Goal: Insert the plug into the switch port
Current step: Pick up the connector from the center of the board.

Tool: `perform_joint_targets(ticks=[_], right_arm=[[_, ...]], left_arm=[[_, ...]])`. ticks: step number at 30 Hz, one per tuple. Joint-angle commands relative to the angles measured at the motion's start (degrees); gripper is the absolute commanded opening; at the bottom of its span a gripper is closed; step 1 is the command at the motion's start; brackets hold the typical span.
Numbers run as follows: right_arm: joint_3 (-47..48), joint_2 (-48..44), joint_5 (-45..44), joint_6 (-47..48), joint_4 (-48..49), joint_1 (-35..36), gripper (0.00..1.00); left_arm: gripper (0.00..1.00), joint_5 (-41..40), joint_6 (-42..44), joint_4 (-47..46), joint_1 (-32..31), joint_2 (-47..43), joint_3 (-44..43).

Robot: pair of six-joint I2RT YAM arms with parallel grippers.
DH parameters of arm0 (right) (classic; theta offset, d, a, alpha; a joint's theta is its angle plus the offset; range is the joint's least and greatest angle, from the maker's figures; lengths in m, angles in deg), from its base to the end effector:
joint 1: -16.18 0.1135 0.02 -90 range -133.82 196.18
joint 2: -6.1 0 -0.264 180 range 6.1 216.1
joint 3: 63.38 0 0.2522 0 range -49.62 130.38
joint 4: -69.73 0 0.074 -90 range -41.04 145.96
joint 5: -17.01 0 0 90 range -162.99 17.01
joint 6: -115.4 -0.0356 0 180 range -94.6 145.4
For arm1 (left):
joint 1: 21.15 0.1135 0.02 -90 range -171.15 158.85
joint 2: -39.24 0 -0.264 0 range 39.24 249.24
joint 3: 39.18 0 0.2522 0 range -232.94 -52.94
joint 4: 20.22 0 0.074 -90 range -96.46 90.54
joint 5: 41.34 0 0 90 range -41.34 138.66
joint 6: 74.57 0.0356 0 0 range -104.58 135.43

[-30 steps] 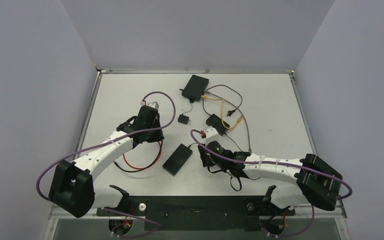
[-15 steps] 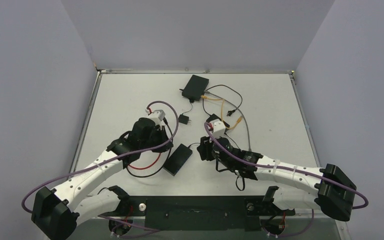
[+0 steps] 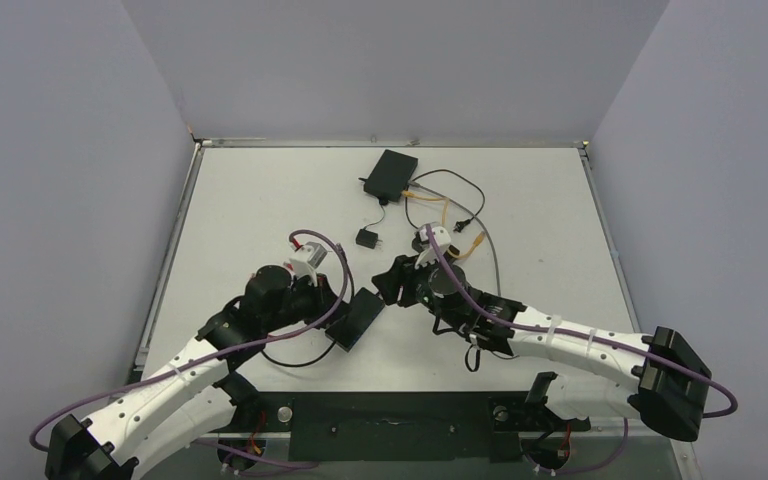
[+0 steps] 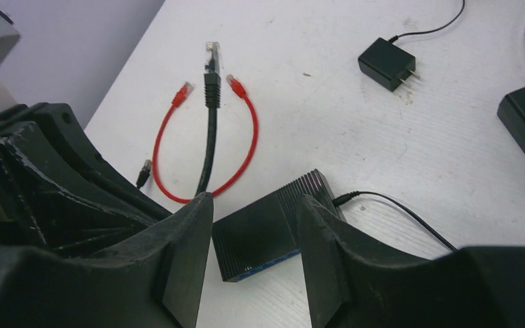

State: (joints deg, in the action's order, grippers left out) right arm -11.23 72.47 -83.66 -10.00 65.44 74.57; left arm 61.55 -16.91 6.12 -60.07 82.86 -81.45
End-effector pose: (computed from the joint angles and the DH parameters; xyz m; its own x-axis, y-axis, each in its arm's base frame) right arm 0.1429 0.2197 0.2588 -0.5671 0.1646 -0.8070 -0.5108 0.6984 0.5014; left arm 0.1329 -0.1175 0.2392 -0.7153 -0.0927 -0.6927 0.4539 0.6921 -0.5613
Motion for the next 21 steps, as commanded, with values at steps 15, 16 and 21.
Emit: perform_joint_targets(ticks=[15,16,21], right_arm=[[7.87,7.22,5.91,-3.93,8.84,-0.56,0.5],[8.46,7.65,5.88,-4.0,8.65,-0.56,0.5],[9.37,9.99,6.54,-4.49,8.89,-0.68,0.5]], left_arm=[[0.0,5.07,0.87,-6.6,-2.98,-1.13,-0.32],[0.0,5.2,0.87,-6.69,-3.11,-1.22,-0.32],[0.0,5.65,0.58,-7.2,-3.73,-1.82,-0.12]])
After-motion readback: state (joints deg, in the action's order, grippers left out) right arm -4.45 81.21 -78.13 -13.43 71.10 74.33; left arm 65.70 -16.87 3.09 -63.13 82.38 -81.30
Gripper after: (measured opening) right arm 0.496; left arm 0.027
